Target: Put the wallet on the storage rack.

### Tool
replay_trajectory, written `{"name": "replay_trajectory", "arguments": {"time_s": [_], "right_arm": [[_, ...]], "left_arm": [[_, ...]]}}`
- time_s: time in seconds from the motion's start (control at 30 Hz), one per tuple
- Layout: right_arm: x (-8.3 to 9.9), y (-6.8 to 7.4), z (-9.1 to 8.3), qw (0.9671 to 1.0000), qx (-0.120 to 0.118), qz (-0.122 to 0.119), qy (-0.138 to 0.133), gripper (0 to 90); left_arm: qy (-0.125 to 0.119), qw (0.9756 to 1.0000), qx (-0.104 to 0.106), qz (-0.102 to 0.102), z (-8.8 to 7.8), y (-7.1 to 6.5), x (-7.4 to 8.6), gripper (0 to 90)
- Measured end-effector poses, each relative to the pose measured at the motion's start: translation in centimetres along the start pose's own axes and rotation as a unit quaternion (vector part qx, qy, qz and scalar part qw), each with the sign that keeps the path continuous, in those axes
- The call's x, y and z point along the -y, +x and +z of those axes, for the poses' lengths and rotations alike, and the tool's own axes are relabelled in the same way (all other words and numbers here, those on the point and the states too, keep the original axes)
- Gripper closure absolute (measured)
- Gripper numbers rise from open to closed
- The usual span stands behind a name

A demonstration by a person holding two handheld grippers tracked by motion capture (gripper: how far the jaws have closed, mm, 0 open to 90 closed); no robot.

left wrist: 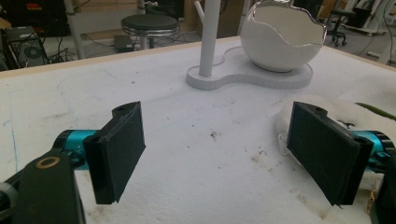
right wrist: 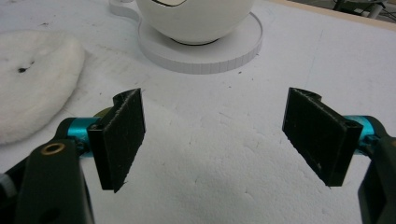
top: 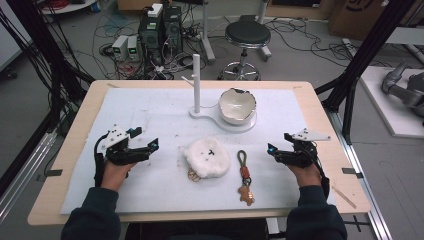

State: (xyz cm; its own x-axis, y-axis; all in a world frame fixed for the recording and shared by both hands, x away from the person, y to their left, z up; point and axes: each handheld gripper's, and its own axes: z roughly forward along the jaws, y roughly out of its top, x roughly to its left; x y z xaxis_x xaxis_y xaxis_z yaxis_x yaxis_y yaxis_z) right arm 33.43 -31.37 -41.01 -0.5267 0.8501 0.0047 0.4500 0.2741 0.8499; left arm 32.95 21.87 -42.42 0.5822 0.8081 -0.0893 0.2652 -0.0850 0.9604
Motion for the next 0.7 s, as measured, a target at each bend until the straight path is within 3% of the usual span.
{"name": "replay_trajectory", "arguments": {"time_s": [0.27,0.37,0.47,0.5,0.67,0.7], "right_arm": [[0.1,-0.1,0.0,1.0,-0.001,0.002,0.001,21.5],[0.2,-0.3,0.0,1.0,-0.005,0.005,0.001,21.5],[0.3,-0.4,0.0,0.9999,-0.006,0.008,0.0,21.5],[0.3,-0.3,0.0,0.9999,-0.007,0.008,0.002,21.5],[0.2,0.2,0.0,0.9999,-0.012,-0.001,0.005,21.5],[0.2,0.3,0.1,0.9999,-0.013,-0.004,0.006,21.6]], "left_arm": [[0.005,0.9999,0.006,-0.01,0.5,-0.4,0.0,19.1],[0.007,0.9994,0.024,-0.025,1.2,-0.9,-0.2,19.1],[0.009,0.9989,0.037,-0.027,1.6,-1.3,-0.3,19.1],[0.016,0.998,0.052,-0.033,2.1,-2.0,-0.5,19.1],[0.035,0.9962,0.077,-0.018,3.2,-3.7,-0.6,19.1],[0.052,0.9952,0.083,-0.01,3.9,-4.3,-0.6,19.1]]}}
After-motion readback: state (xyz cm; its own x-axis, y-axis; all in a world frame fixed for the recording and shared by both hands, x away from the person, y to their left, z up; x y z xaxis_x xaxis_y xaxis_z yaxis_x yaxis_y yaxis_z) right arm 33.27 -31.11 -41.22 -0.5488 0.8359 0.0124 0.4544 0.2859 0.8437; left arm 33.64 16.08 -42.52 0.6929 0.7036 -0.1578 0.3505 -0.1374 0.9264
